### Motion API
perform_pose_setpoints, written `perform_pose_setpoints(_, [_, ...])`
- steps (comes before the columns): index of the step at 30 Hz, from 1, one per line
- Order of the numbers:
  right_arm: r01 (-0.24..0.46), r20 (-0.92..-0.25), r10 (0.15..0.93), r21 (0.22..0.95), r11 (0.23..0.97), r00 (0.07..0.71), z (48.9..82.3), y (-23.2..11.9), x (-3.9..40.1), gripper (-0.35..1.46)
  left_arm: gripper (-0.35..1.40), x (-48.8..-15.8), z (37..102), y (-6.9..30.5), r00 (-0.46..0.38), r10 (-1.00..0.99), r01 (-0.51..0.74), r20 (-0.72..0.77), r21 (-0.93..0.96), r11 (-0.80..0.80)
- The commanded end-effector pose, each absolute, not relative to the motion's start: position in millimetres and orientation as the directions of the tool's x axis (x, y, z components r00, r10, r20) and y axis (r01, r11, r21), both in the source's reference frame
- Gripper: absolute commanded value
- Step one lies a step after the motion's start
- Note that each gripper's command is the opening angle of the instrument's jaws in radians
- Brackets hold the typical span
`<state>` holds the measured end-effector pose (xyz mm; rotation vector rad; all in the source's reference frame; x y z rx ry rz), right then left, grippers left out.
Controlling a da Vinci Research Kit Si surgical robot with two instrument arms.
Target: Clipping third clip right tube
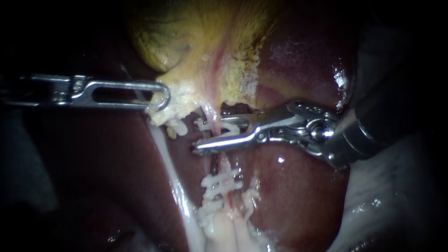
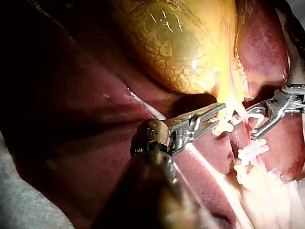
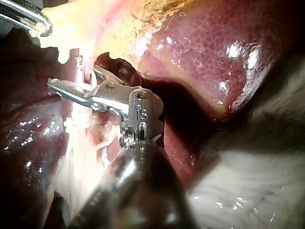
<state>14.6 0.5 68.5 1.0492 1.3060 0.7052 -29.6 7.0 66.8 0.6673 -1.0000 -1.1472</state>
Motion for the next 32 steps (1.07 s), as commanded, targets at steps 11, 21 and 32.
perform_pose_setpoints(11, [0.095, -0.336, 0.930, 0.941, 0.325, 0.150, 68.3, 1.5, 14.1, -0.09, -0.35, -29.4, 67.1, 7.0, 0.091, -0.951, 0.429, 0.296, 0.850, 0.305])
perform_pose_setpoints(21, [0.084, -0.292, 0.945, 0.956, 0.282, 0.151, 68.5, 1.6, 13.8, -0.35, -0.35, -29.4, 67.2, 6.9, 0.095, -0.951, 0.432, 0.295, 0.848, 0.306])
perform_pose_setpoints(32, [0.085, -0.291, 0.945, 0.956, 0.281, 0.151, 68.2, 1.5, 13.8, -0.35, -0.35, -29.5, 67.4, 6.8, 0.095, -0.951, 0.433, 0.296, 0.848, 0.307])
